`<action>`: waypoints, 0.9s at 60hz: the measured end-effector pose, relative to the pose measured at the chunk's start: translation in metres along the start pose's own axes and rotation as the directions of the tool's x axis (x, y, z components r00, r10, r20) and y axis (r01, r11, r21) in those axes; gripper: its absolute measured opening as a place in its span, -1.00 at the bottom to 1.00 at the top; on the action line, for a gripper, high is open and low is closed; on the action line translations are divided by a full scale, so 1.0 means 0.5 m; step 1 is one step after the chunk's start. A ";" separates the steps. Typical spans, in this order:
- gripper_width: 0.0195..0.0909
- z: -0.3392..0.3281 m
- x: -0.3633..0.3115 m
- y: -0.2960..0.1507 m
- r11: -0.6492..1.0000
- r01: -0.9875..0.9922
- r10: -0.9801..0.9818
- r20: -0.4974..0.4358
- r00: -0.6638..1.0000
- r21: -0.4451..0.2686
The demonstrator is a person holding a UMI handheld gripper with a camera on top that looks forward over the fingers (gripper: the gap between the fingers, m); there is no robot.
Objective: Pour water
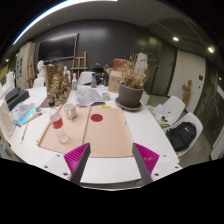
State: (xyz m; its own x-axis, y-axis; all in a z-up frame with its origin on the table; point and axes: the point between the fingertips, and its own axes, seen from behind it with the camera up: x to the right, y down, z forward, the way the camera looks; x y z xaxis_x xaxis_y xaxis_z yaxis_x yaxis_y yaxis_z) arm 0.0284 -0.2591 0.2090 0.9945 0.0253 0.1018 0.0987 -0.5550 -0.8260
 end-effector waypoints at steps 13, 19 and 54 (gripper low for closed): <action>0.86 0.006 -0.110 0.010 1.000 0.021 -0.021 0.046 0.999 0.001; 0.86 0.014 -0.187 0.012 1.000 0.028 -0.029 0.071 0.997 0.006; 0.79 0.360 -0.525 -0.009 0.995 -0.049 0.044 0.065 0.997 0.090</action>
State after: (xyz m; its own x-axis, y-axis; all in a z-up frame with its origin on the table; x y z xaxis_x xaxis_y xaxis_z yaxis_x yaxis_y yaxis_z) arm -0.2268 -0.1137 0.0862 0.9981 0.0550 0.0295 0.0522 -0.4784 -0.8766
